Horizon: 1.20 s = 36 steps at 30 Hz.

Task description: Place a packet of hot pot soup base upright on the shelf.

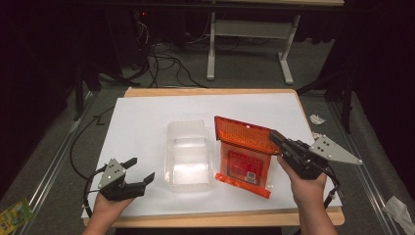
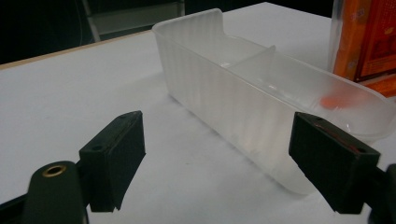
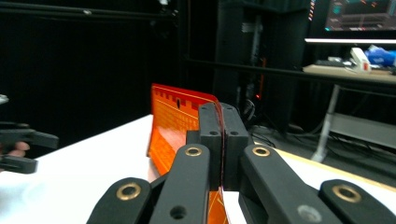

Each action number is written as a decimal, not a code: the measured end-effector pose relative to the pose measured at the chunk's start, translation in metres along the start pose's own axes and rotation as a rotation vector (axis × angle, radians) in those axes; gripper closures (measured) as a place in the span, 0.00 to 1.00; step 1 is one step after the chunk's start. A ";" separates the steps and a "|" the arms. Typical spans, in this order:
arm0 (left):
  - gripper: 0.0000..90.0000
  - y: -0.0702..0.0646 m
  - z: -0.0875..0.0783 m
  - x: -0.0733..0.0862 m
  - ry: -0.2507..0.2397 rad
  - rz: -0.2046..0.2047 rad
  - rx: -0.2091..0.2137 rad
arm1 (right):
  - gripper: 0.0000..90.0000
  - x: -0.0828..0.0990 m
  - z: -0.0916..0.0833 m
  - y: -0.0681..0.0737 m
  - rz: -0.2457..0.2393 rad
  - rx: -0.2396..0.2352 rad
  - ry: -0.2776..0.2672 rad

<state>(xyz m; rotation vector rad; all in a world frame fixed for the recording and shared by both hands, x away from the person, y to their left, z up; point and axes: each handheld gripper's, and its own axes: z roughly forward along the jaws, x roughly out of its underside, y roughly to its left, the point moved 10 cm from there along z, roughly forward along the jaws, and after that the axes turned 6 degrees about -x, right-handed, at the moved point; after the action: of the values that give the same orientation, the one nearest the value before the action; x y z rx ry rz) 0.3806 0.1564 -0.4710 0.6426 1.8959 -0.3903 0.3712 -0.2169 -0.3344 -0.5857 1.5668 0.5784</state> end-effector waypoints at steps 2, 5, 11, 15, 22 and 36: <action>0.21 -0.003 0.000 -0.004 -0.010 -0.011 0.015 | 1.00 -0.004 -0.001 0.005 -0.015 -0.010 -0.009; 0.21 -0.010 -0.001 -0.014 -0.031 -0.003 0.026 | 1.00 -0.010 -0.003 0.012 -0.032 -0.021 -0.023; 0.21 -0.026 -0.002 -0.035 -0.058 -0.047 0.078 | 1.00 -0.017 -0.006 0.015 -0.042 -0.025 -0.048; 0.21 -0.033 0.000 -0.052 -0.066 -0.059 0.099 | 1.00 -0.021 -0.009 0.017 -0.045 -0.030 -0.061; 0.21 -0.046 0.017 -0.076 -0.070 -0.045 0.116 | 1.00 -0.023 -0.011 0.021 -0.036 -0.043 -0.073; 0.23 -0.097 0.070 -0.127 -0.081 -0.020 0.217 | 1.00 -0.026 -0.008 0.035 -0.053 -0.089 -0.080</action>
<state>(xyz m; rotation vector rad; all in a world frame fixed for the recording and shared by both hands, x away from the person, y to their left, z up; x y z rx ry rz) 0.4137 0.0091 -0.3850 0.7395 1.7985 -0.6318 0.3430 -0.1955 -0.3068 -0.6619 1.4519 0.6265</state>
